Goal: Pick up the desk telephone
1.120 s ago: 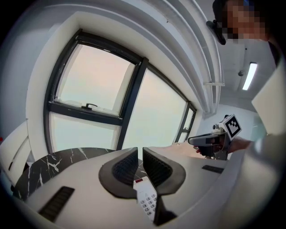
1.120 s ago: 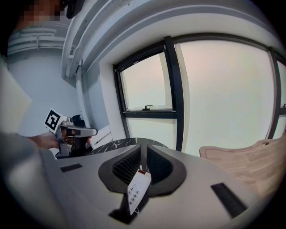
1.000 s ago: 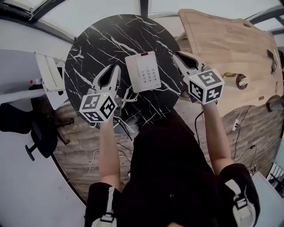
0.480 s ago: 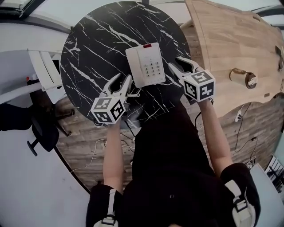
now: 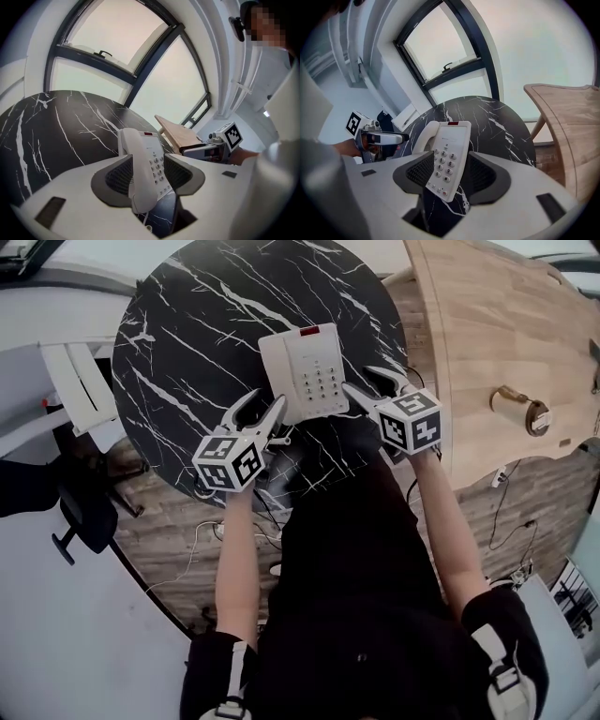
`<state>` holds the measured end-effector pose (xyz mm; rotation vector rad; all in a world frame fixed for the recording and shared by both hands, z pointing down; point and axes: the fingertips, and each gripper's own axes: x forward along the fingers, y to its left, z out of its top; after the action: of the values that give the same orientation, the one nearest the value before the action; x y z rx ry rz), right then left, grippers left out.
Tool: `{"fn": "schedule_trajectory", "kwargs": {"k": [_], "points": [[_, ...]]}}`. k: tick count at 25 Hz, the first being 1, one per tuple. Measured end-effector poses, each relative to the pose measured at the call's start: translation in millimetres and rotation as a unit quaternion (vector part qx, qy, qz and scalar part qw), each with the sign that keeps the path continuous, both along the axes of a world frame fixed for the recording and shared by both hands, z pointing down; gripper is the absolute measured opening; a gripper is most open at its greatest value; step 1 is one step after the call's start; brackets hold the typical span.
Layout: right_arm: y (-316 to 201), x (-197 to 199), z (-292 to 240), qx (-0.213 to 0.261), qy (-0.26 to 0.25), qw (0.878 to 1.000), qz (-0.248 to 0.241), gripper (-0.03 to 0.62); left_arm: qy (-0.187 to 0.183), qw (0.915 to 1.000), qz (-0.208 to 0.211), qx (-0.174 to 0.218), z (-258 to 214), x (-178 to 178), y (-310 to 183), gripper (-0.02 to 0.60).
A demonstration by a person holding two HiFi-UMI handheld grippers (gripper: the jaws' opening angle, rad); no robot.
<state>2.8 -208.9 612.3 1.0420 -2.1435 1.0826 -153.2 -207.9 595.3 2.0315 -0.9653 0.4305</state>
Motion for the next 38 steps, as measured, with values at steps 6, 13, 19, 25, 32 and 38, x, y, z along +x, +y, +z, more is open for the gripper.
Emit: {"fn": "schedule_trajectory", "kwargs": {"k": [6, 13, 19, 25, 32, 38], "points": [[2, -6, 27, -0.016, -0.003, 1.0, -0.011, 0.241, 0.008, 0.9997, -0.004, -0.024, 25, 0, -4, 0.26], [1, -16, 47, -0.012, -0.03, 0.999, -0.001, 0.245, 0.045, 0.9978, -0.016, -0.047, 48, 2, -1, 0.319], [1, -22, 62, -0.017, -0.037, 0.999, -0.006, 0.247, 0.074, 0.995, -0.003, -0.067, 63, 8, 0, 0.356], [3, -29, 69, -0.033, -0.072, 0.997, -0.02, 0.247, 0.088, 0.9927, 0.004, -0.082, 71, 14, 0, 0.364], [4, -28, 73, -0.043, -0.104, 0.993, -0.038, 0.247, 0.115, 0.989, 0.014, -0.092, 74, 19, -1, 0.364], [2, -28, 78, -0.055, -0.114, 0.991, -0.052, 0.247, 0.127, 0.9864, 0.028, -0.1, 75, 22, -1, 0.367]]}}
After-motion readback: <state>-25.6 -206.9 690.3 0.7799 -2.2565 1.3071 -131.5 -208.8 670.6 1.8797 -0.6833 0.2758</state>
